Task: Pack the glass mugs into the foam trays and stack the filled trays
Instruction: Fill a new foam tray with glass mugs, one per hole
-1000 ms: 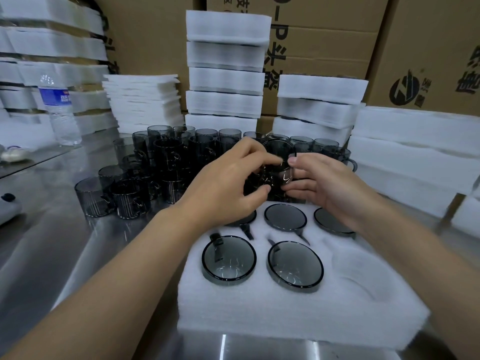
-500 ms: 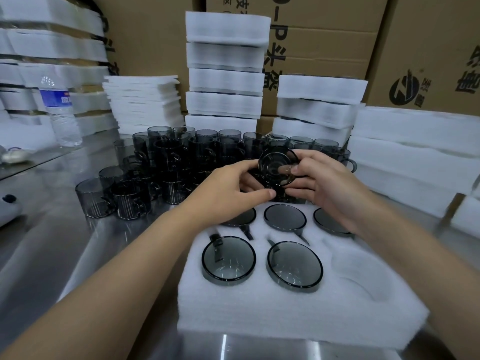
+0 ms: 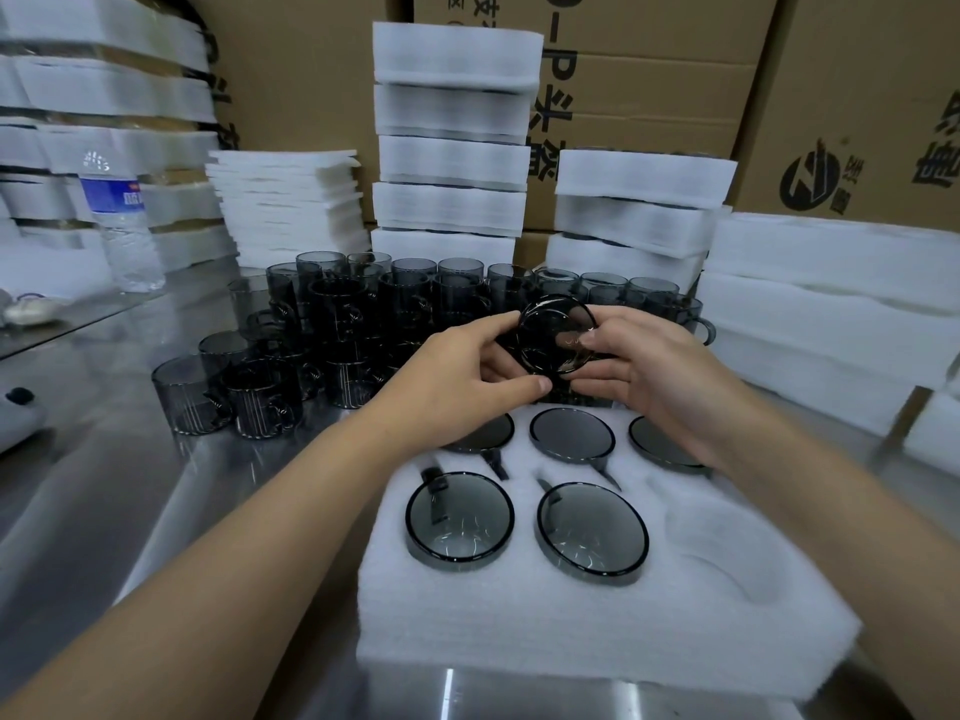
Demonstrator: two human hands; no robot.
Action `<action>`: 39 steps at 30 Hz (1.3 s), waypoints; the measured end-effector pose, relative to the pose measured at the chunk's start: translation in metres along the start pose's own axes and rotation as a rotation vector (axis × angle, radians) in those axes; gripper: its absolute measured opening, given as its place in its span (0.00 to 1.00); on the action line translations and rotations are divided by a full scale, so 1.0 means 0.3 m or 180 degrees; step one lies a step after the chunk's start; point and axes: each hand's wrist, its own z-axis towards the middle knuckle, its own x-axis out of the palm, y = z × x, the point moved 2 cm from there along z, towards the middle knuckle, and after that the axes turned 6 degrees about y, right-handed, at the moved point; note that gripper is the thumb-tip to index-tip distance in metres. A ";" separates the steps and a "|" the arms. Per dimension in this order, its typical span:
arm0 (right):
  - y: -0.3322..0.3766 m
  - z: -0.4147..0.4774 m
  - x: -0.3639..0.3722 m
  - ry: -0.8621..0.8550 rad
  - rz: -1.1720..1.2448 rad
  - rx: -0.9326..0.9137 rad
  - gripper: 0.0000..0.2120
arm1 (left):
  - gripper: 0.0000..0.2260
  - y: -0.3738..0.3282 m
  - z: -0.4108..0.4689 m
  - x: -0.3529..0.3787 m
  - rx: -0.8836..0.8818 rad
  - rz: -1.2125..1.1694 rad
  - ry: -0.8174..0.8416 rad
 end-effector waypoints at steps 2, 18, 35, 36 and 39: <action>-0.001 0.000 -0.001 0.0003 0.0010 0.0000 0.12 | 0.30 -0.001 0.000 -0.001 0.0003 -0.0011 0.0010; 0.001 0.003 0.004 0.0141 -0.0008 -0.0179 0.22 | 0.23 -0.016 -0.020 -0.013 0.0290 0.0285 -0.0661; 0.001 -0.014 -0.006 0.0411 -0.0762 -0.0466 0.23 | 0.09 -0.035 -0.034 -0.025 0.0456 0.0810 -0.0916; 0.007 -0.017 -0.011 0.0402 -0.0856 -0.0485 0.24 | 0.09 -0.035 -0.034 -0.026 0.0479 0.0811 -0.0901; 0.028 -0.028 -0.032 0.0397 -0.1196 -0.0445 0.30 | 0.08 -0.041 -0.038 -0.024 0.0623 0.0841 -0.0836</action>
